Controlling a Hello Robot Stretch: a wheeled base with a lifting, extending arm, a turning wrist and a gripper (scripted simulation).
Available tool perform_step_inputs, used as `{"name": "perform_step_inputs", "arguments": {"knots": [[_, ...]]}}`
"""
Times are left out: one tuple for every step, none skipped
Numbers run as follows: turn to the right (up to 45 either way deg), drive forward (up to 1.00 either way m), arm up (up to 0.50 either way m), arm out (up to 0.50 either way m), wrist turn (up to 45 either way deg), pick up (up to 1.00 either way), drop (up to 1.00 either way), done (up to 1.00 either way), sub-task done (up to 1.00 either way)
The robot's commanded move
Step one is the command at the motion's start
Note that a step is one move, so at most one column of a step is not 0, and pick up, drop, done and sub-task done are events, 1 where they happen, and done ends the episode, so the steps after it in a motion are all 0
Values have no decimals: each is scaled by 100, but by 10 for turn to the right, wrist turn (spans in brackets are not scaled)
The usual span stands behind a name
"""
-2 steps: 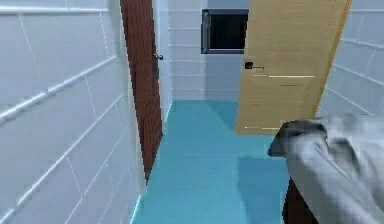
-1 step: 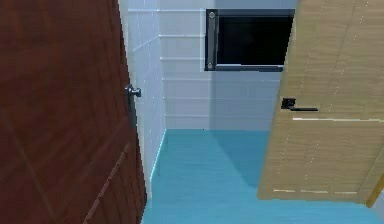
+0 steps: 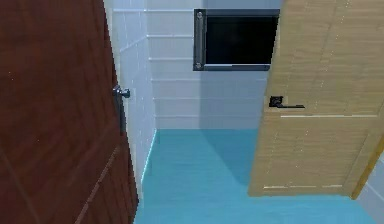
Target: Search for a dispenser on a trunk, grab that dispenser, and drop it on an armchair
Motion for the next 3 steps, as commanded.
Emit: {"name": "perform_step_inputs", "arguments": {"knots": [[0,100,0,0,0,0,0,0,0],[0,55,0,0,0,0,0,0,0],[450,0,0,0,0,0,0,0,0]]}}
